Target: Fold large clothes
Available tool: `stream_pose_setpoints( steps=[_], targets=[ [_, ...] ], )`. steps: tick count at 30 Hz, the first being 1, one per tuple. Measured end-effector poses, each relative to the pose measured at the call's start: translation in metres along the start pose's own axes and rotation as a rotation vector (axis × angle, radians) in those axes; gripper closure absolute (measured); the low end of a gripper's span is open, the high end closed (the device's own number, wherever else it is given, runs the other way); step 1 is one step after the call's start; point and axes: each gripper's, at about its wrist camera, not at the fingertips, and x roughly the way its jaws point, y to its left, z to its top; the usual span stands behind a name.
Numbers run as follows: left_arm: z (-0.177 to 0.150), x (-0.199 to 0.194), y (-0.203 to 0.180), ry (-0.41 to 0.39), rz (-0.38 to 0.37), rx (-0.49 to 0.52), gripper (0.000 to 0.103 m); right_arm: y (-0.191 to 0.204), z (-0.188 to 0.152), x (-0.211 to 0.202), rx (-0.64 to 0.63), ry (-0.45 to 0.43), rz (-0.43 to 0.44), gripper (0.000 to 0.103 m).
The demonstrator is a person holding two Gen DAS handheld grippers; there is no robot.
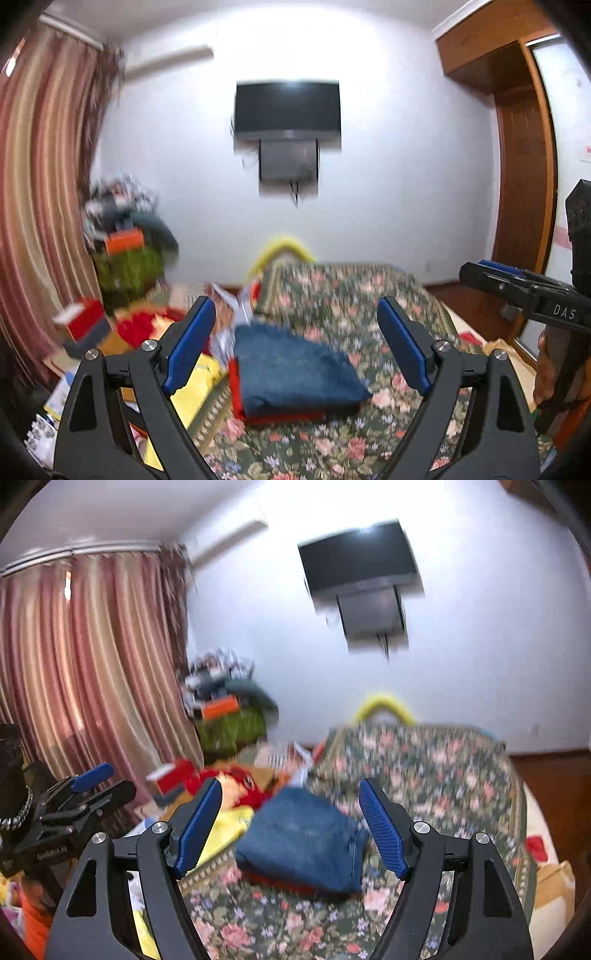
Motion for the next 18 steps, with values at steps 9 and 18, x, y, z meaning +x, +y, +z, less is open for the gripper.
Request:
stream_pose_setpoints(
  steps=[9,18],
  targets=[
    [-0.022,-0.057,-0.017,-0.101,0.036,-0.048,0.009,0.027,-0.026,-0.034,0.004,-0.075,-0.048,0.029],
    [-0.038,-0.058,-0.010,-0.058,0.114,-0.056,0.001,0.029,-0.031,-0.039,-0.024,-0.087,-0.126,0.000]
  ],
)
